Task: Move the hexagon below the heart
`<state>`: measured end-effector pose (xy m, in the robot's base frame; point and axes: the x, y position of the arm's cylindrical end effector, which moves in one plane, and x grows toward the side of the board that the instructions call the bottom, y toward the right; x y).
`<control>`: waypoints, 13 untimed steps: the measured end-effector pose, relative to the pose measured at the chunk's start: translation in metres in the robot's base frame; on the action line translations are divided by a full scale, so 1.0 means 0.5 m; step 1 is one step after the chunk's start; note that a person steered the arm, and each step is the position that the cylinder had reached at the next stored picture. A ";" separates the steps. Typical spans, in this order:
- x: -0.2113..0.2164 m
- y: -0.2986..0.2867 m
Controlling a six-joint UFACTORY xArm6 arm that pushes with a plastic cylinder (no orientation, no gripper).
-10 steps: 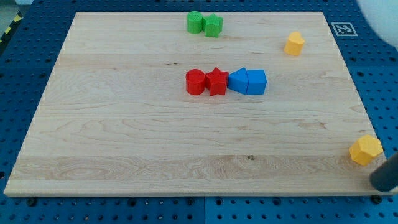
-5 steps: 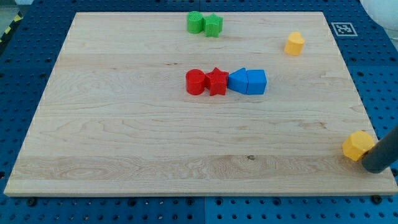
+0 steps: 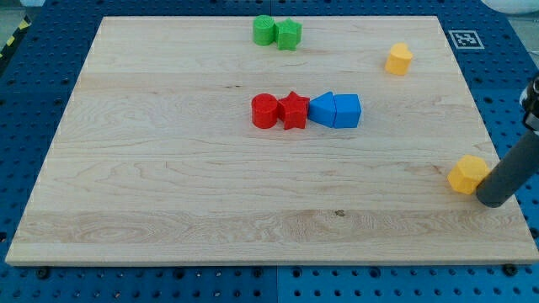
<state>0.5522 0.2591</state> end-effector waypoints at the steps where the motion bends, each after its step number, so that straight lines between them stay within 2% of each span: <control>1: -0.006 -0.018; 3: -0.013 -0.022; 5: -0.079 -0.025; 7: -0.092 -0.089; 13: -0.165 -0.094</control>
<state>0.4696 0.2121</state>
